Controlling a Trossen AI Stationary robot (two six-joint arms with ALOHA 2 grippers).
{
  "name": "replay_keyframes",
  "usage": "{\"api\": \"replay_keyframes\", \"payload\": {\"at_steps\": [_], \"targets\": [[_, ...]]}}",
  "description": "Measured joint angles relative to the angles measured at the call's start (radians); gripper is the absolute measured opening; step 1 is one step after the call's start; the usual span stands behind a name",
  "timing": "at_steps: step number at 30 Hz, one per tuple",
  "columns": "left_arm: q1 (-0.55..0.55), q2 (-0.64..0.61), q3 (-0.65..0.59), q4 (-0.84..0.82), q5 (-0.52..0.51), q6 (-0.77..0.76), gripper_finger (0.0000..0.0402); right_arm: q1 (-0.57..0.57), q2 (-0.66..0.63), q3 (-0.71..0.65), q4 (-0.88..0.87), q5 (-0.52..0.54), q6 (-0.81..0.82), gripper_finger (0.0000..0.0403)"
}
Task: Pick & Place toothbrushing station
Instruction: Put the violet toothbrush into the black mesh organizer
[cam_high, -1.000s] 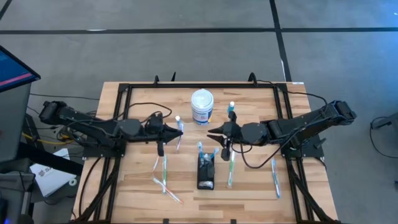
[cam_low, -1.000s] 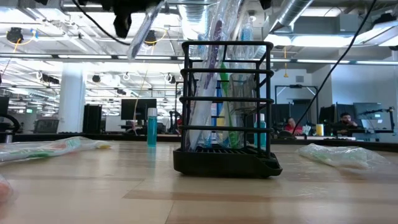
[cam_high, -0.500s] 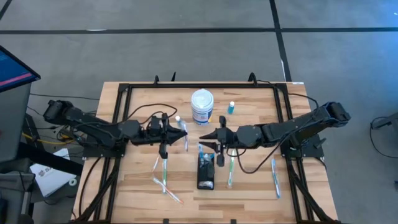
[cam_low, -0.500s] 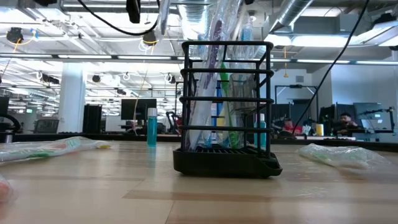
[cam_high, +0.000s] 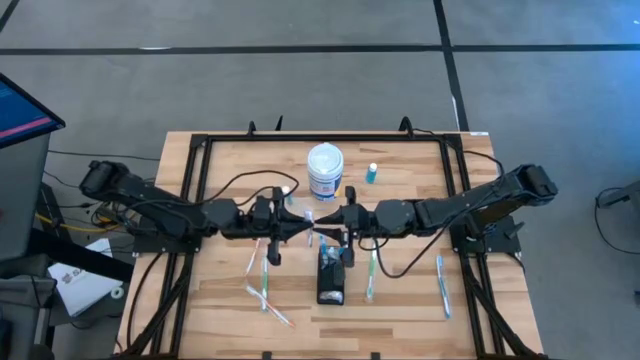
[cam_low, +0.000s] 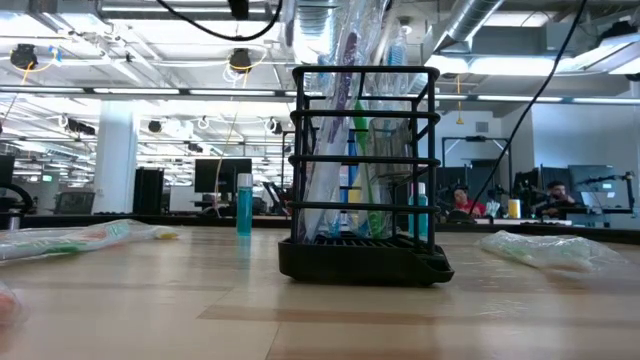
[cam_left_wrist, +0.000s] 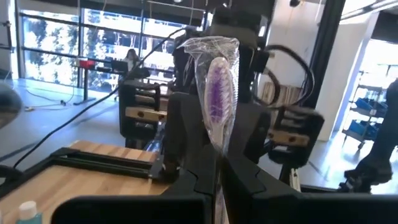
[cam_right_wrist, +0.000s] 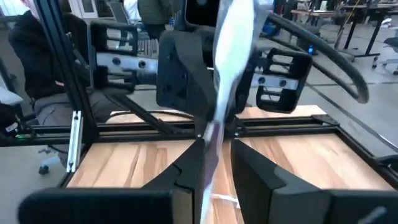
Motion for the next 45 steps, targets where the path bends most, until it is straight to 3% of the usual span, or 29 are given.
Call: {"api": "replay_keyframes", "payload": {"at_steps": [15,30,45], "targets": [[-0.002,0.016,0.012,0.001,-0.003,0.024,0.0004,-0.003,-0.002,0.0,0.016,-0.015,-0.016,0.0066],[-0.002,0.016,0.012,0.006,-0.003,0.039,0.0005,-0.003,-0.002,0.0,0.017,-0.016,-0.02,0.0012],[-0.002,0.016,0.012,0.011,0.001,0.062,0.0009,-0.004,-0.002,0.0,0.019,-0.053,-0.066,0.0001]]}}
